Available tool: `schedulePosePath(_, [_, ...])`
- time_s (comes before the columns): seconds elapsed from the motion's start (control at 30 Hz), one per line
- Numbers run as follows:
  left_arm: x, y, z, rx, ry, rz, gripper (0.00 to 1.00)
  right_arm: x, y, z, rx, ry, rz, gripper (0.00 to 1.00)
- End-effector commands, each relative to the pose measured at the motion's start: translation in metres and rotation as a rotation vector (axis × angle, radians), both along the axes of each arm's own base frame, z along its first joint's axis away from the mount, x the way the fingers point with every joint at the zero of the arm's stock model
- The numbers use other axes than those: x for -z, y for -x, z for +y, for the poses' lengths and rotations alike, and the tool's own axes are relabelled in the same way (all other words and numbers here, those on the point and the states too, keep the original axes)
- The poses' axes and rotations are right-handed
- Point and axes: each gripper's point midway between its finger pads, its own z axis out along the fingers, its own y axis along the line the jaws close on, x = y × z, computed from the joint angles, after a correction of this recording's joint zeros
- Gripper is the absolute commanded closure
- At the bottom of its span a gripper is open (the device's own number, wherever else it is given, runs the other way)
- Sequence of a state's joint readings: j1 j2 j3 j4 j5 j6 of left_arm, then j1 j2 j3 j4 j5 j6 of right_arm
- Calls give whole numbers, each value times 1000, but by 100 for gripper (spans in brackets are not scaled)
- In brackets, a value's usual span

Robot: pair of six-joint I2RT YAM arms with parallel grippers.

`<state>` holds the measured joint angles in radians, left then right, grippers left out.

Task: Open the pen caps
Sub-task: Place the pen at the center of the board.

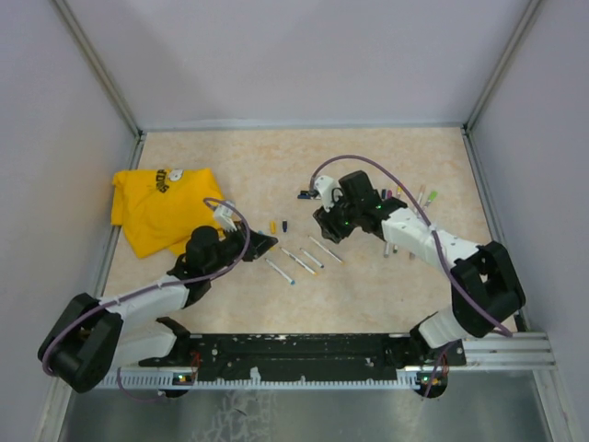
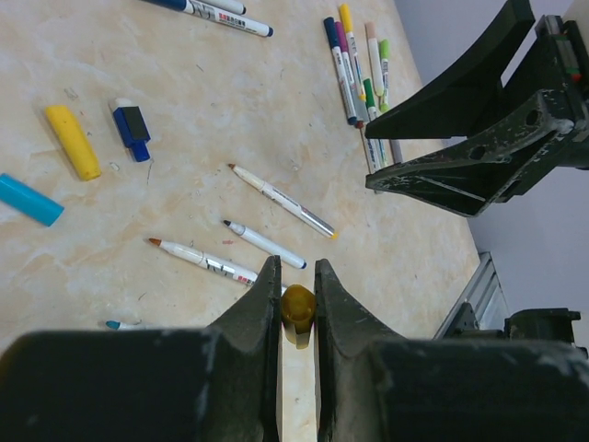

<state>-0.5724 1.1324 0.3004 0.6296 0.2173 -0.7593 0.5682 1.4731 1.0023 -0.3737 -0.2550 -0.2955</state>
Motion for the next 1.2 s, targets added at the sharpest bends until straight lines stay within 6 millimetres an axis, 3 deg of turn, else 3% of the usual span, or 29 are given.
schedulePosePath(0.0, [-4,-7,-6,7,-40,-33,100,-25,-3,-2,-21,-52,-54,54])
schedulePosePath(0.5, [5,-21,-18,17,-114,-6,100,-35,-3,-7,-20,-80,-66,53])
schedulePosePath(1.17, [50,-59,-51,-82,-245,210,100,-43,-8,-17,9,-100,-84,53])
